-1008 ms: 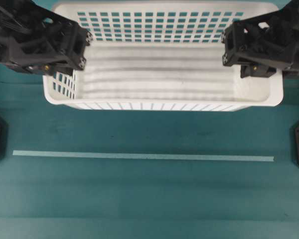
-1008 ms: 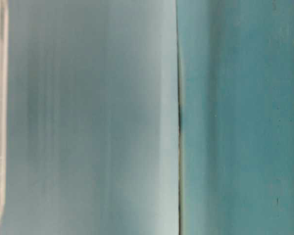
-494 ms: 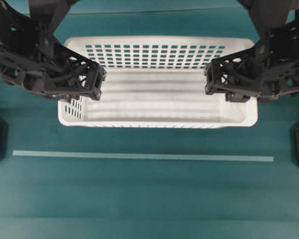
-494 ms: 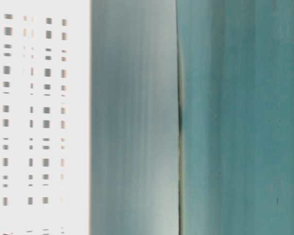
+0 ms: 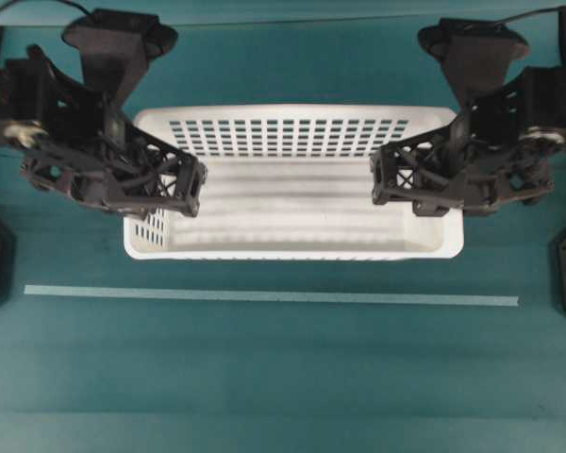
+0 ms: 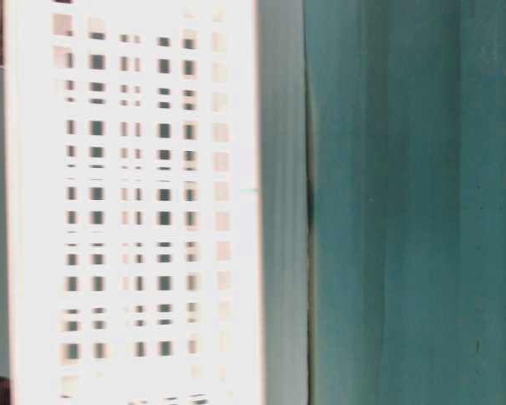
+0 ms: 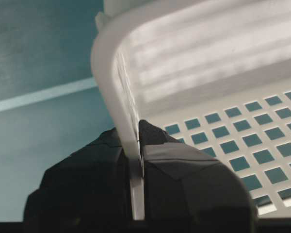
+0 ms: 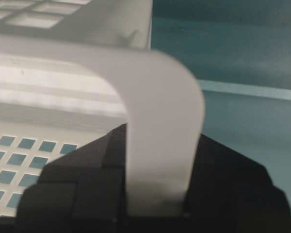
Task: Lift the white basket with both hands.
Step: 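Lower the held basket back down onto the table with both grippers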
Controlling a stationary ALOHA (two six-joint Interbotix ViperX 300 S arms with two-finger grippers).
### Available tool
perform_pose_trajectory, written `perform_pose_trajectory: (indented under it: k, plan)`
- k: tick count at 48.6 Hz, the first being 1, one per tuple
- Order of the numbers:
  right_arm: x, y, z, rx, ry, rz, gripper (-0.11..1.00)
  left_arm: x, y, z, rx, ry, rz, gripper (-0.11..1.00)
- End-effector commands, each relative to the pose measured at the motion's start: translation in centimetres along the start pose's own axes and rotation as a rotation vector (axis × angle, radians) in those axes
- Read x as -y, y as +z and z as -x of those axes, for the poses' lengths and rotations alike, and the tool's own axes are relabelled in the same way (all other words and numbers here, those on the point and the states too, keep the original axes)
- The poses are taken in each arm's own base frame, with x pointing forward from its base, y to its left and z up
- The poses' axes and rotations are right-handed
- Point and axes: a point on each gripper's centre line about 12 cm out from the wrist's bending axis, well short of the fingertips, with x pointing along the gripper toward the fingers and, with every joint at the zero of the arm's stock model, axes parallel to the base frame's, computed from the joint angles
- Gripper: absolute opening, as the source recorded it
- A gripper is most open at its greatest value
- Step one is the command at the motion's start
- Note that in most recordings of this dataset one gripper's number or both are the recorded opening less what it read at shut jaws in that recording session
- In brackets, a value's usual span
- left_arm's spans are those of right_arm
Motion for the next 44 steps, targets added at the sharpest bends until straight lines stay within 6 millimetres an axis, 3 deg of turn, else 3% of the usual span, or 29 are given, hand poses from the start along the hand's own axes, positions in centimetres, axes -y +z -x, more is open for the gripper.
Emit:
perform_pose_trajectory:
  k: [1,14,25,44]
  plan:
    - [-0.4,-0.7,-1.9,-0.012,-0.027,0.070,0.20,0.3,-0.5,-0.5,0.007,-0.027,-0.027,-0.02]
    - [-0.3,-0.8,-5.3,-0.015,-0.036,0.075,0.20,-0.7,-1.0,-4.5,-0.001,-0.011,-0.025,-0.02]
    - [0.1,-1.5,-8.3,-0.030,-0.057,0.086,0.20,-1.1,-1.2,-6.2,-0.005,0.002,-0.028,-0.02]
    - [0.8,-1.8,-10.8,-0.045,-0.068,0.075,0.20,-2.0,-2.0,-9.0,-0.008,-0.012,-0.040,-0.02]
